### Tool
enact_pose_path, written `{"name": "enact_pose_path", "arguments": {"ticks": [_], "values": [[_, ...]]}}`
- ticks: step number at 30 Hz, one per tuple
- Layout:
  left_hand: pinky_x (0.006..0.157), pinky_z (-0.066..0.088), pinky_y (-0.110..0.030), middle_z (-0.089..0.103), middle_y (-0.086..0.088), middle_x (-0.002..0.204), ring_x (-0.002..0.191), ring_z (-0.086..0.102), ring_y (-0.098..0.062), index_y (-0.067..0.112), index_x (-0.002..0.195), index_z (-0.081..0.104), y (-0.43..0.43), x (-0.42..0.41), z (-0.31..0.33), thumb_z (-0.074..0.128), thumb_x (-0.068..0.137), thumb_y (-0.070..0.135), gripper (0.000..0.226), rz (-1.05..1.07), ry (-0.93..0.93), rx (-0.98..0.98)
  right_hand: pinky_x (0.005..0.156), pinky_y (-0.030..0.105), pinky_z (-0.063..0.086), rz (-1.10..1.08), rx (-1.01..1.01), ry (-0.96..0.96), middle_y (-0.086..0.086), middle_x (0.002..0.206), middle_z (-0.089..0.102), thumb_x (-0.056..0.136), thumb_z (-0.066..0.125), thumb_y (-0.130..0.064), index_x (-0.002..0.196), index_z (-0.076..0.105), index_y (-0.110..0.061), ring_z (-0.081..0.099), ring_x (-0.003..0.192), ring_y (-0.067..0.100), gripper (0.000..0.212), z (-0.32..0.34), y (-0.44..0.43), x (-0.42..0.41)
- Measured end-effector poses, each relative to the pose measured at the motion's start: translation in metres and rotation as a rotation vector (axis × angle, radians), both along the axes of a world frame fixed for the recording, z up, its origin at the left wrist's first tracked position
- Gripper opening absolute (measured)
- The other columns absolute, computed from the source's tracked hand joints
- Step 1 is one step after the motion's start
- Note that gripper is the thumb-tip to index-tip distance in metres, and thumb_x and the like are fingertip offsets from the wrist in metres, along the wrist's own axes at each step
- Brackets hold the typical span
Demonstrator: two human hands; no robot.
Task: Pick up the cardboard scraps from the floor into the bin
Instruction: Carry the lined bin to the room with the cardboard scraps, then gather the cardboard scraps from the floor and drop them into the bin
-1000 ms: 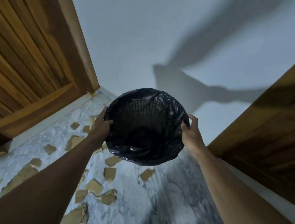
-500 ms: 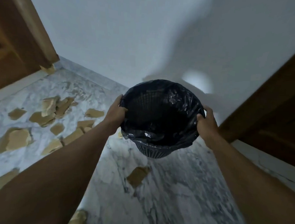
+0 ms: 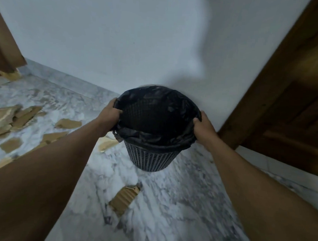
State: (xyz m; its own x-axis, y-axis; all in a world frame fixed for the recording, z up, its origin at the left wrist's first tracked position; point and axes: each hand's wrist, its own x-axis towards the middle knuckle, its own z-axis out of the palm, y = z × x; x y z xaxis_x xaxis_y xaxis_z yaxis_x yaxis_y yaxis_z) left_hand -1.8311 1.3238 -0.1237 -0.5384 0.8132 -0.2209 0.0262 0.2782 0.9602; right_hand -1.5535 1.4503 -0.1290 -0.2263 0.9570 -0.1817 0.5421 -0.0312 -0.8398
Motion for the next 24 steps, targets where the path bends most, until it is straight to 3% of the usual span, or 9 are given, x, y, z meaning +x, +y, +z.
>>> {"name": "enact_pose_path", "arguments": {"ticks": [3,7,10,13,17,19,21,24], "values": [[0.067,0.052,-0.033,0.059,-0.007,0.121,0.103,0.060,-0.027,0.027,0.134,0.049,0.001,0.002,0.002,0.036,0.097,-0.003,0.050,0.008,0.025,-0.006,0.120,0.048,0.031,0.005,0.000,-0.039,0.005,0.164,0.029,0.105,0.037,-0.038,0.163,0.011,-0.025,0.034,0.147,0.034,0.065,0.008,-0.006,0.000],[0.077,0.054,-0.041,0.062,-0.013,0.122,0.107,0.061,-0.035,0.026,0.125,0.055,-0.006,0.002,0.005,0.039,0.095,0.004,0.040,0.005,0.060,-0.029,0.120,0.043,0.029,-0.022,0.037,-0.163,0.009,0.168,0.018,0.108,0.039,-0.037,0.163,-0.002,-0.019,0.028,0.150,0.034,0.071,0.015,-0.017,-0.001],[0.088,0.053,-0.045,0.063,-0.010,0.120,0.107,0.061,-0.032,0.023,0.121,0.057,-0.012,0.003,0.007,0.040,0.096,0.009,0.033,0.005,0.087,-0.012,0.120,0.046,0.024,-0.072,0.162,-0.270,0.013,0.168,0.013,0.108,0.034,-0.038,0.163,0.003,-0.017,0.021,0.152,0.033,0.067,0.021,-0.035,-0.007],[0.090,0.051,-0.041,0.059,-0.004,0.133,0.111,0.057,-0.026,0.024,0.142,0.050,-0.019,0.005,0.010,0.040,0.102,0.015,0.042,-0.015,0.087,0.000,0.121,0.051,0.014,-0.057,0.269,-0.341,0.014,0.168,0.011,0.107,0.030,-0.038,0.162,0.008,-0.015,0.012,0.154,0.031,0.064,0.023,-0.057,-0.017],[0.102,0.048,-0.052,0.050,-0.004,0.146,0.128,0.052,-0.032,0.035,0.158,0.029,-0.042,-0.001,0.002,0.039,0.105,0.040,0.053,0.022,0.062,-0.059,0.124,0.053,0.003,0.006,0.394,-0.373,0.015,0.169,0.006,0.108,0.029,-0.039,0.163,0.006,-0.015,0.002,0.156,0.030,0.064,0.025,-0.097,-0.037],[0.113,0.039,-0.052,0.044,-0.009,0.155,0.139,0.045,-0.036,0.030,0.157,0.035,-0.063,-0.006,-0.008,0.038,0.104,0.046,0.055,0.016,0.141,-0.072,0.124,0.053,0.001,0.046,0.468,-0.369,0.018,0.169,0.003,0.108,0.029,-0.037,0.163,0.003,-0.016,0.000,0.156,0.031,0.064,0.025,-0.122,-0.050],[0.120,0.029,-0.044,0.040,-0.010,0.159,0.146,0.037,-0.032,0.024,0.156,0.039,-0.093,-0.012,-0.026,0.038,0.106,0.042,0.053,0.038,0.249,-0.085,0.124,0.055,0.001,0.093,0.609,-0.328,0.021,0.168,0.003,0.107,0.032,-0.032,0.163,0.005,-0.015,0.001,0.156,0.034,0.064,0.019,-0.154,-0.069],[0.113,0.033,-0.039,0.046,-0.011,0.155,0.143,0.042,-0.030,0.022,0.154,0.041,-0.142,-0.028,-0.059,0.039,0.107,0.036,0.049,0.121,0.400,-0.171,0.122,0.058,0.007,0.221,0.830,-0.267,0.026,0.164,0.018,0.102,0.038,-0.023,0.159,0.025,-0.010,0.013,0.153,0.040,0.060,-0.004,-0.207,-0.099]]}}
